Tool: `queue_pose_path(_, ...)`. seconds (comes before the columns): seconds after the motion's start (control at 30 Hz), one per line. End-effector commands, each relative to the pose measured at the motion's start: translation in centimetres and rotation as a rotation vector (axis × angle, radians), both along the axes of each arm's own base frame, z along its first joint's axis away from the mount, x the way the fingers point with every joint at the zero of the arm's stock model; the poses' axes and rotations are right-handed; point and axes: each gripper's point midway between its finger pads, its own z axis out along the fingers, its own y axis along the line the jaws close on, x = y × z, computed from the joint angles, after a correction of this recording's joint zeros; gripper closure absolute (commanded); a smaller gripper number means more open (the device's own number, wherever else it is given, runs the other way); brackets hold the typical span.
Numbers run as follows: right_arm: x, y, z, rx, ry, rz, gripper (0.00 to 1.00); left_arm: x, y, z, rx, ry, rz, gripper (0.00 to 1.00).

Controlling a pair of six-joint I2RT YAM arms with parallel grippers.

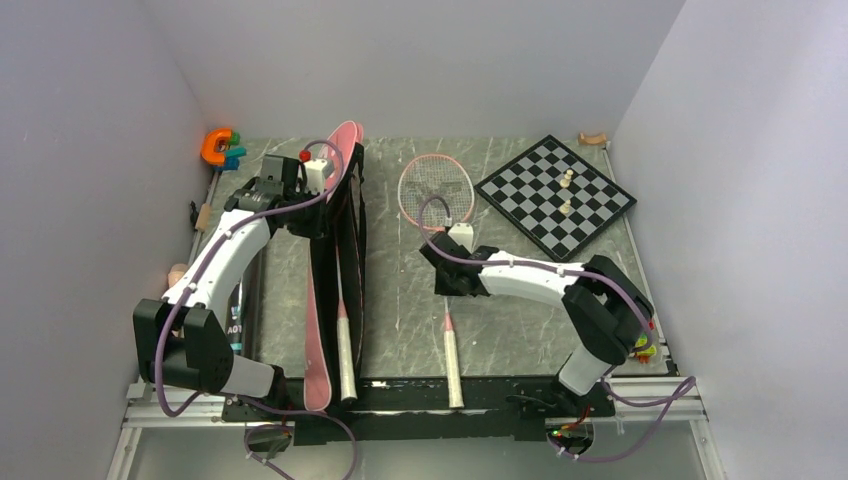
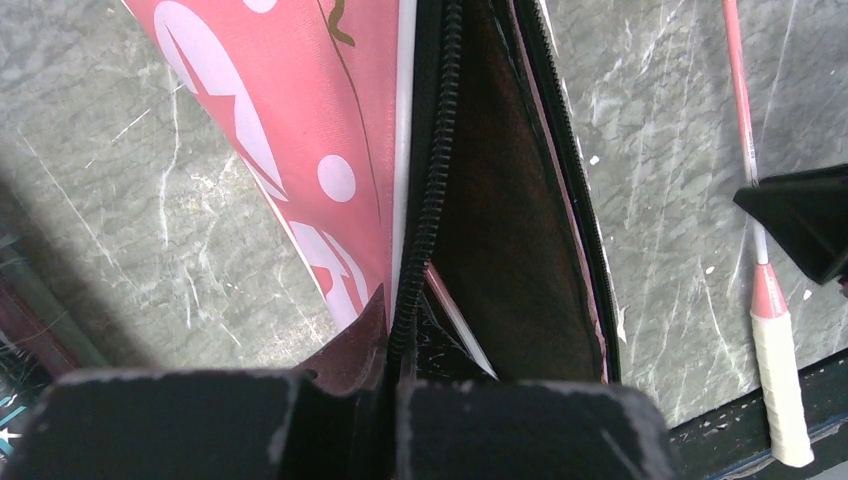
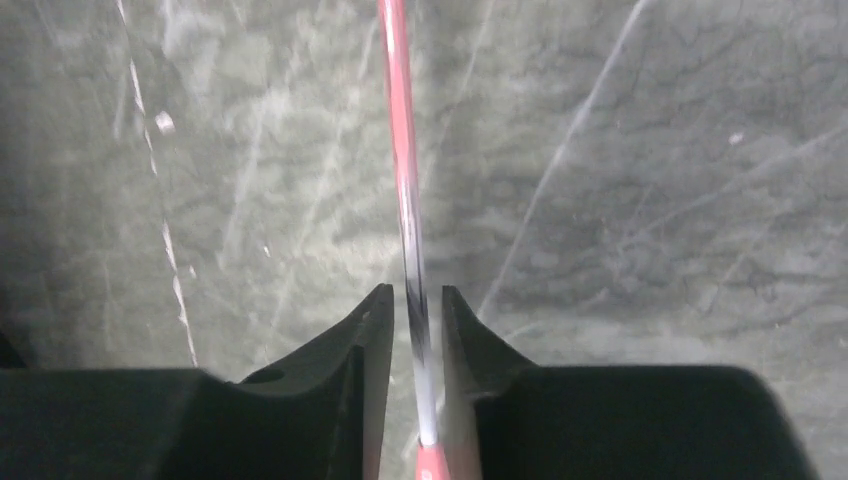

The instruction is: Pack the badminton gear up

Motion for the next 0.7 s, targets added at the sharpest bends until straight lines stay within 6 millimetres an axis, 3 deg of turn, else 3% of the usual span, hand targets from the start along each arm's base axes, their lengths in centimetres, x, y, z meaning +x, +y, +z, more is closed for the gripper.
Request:
queue_pose_path(0.0, -3.2, -1.4, -0.1, -0.022, 0.105, 0.003, 0.57, -0.1, -0.2, 2.0, -0.024, -0.064, -0.011, 1.00)
queue_pose_path(0.07, -2.2, -1.6, 0.0, -0.020, 0.094, 0.000, 0.43, -0.1, -0.2, 2.0, -0.023, -0.064, -0.010, 1.00)
queue_pose_path(0.23, 0.7, -1.9, 0.4, -0.008, 0.080, -0.003, 0.36, -0.2, -0.1, 1.9, -0.021, -0.066, -0.008, 1.00)
queue_pose_path(0.53, 4.7, 0.4, -0.3, 0.033, 0.060, 0.096, 0.36, -0.1, -0.1, 2.0, -0.021, -0.067, -0.007, 1.00)
queue_pose_path(0.67, 5.8, 0.7, -1.3, -0.001, 0.099, 0.111, 0.49, -0.1, -0.1, 2.0, -0.021, -0.067, -0.008, 1.00)
